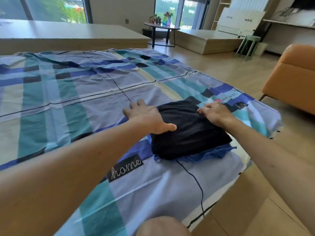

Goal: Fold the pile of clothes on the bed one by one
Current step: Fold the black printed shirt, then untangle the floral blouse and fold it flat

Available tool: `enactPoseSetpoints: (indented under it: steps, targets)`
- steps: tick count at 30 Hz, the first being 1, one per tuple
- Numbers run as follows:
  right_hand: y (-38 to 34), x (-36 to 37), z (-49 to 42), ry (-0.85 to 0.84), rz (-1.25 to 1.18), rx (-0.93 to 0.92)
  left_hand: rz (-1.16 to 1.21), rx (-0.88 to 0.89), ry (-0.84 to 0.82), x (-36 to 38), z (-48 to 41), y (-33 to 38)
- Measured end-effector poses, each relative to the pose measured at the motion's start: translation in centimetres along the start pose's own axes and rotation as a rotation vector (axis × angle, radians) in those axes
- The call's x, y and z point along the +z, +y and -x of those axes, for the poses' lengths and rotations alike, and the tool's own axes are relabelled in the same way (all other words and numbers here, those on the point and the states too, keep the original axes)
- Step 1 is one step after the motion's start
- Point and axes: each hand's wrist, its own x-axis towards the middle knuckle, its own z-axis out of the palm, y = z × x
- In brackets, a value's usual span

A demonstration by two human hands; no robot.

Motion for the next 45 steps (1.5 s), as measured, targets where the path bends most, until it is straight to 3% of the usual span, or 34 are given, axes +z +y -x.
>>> enactPoseSetpoints:
  steps: [3, 5, 7, 12, 15, 19, 22, 25, 29, 35, 40, 45]
  targets:
    - [-2.2, 0.2, -1.0, -0.035, 0.046, -0.210, 0.020, 0.193, 0.222, -1.8, -0.3, 1.8]
    - [-2.1, 1.5, -1.5, -0.167, 0.105, -0.298, 0.084, 0.302, 0.119, -0.2, -0.9, 2.6]
    - [-0.2, 3.5, -1.4, -0.225, 0.245, -0.299, 0.091, 0.296, 0.003, 3.2, -1.5, 2.3]
    - [3.2, 6.4, 0.1, -0.101, 0.355, -0.321, 0.203, 0.269, 0.076, 8.1, -1.9, 1.3]
    - [2.4, 5.8, 0.3, -0.135, 0.367, -0.295, 0.253, 0.264, 0.071, 7.4, -1.3, 1.1]
    - [0.3, 4.7, 0.9, -0.179, 0.285, -0.195, 0.394, 0.298, 0.020, 4.9, 1.7, -1.7]
    - [-4.4, 5.2, 3.3, -0.040, 0.023, -0.249, 0.539, 0.298, 0.076, 2.8, 6.0, -8.3]
    - [-11.3, 7.8, 7.9, -0.048, -0.248, -0.400, 0.545, 0.198, 0.143, 1.2, 11.8, -17.0]
    - [-21.5, 12.1, 13.6, -0.284, -0.519, -0.552, 0.591, -0.035, 0.224, 0.1, 19.5, -27.2]
    - [-31.6, 18.2, 21.7, -0.516, -0.651, -0.679, 0.683, -0.234, 0.361, -0.6, 26.8, -36.6]
    - [-33.4, 23.2, 25.6, -0.642, -0.633, -0.716, 0.473, -0.344, 0.497, 0.6, 29.5, -42.9]
    - [-33.1, 24.2, 26.6, -0.626, -0.593, -0.730, 0.103, -0.487, 0.386, 2.0, 28.4, -47.5]
